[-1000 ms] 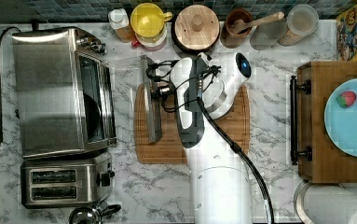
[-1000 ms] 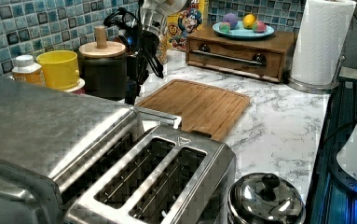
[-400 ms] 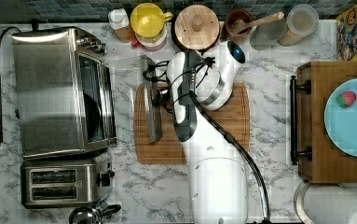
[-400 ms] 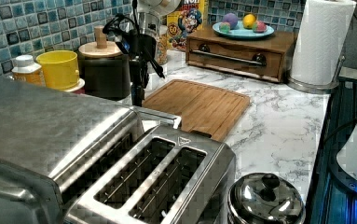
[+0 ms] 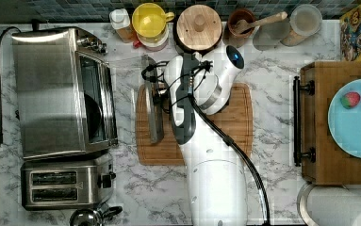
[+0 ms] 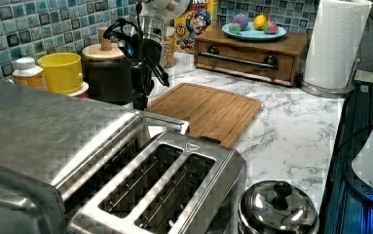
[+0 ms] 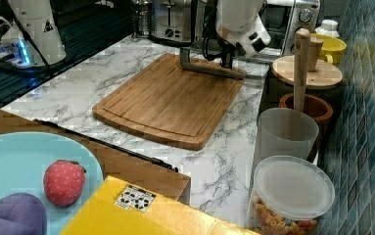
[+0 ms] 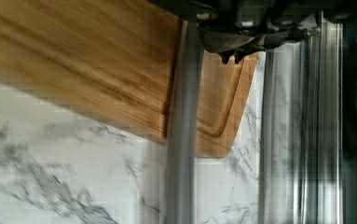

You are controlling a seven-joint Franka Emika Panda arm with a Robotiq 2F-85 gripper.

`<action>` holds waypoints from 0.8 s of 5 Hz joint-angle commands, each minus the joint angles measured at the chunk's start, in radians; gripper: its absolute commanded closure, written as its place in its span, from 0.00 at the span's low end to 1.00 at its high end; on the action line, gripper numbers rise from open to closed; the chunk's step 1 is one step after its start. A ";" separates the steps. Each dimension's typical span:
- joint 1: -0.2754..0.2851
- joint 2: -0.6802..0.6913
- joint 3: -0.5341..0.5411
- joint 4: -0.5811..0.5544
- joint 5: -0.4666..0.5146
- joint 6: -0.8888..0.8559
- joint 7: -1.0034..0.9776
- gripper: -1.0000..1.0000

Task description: Close the oven.

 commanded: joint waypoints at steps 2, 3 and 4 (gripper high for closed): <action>0.145 -0.366 0.143 -0.116 0.096 0.015 0.307 1.00; 0.202 -0.390 0.186 -0.108 -0.006 0.068 0.386 1.00; 0.330 -0.378 0.201 -0.067 -0.303 0.150 0.600 1.00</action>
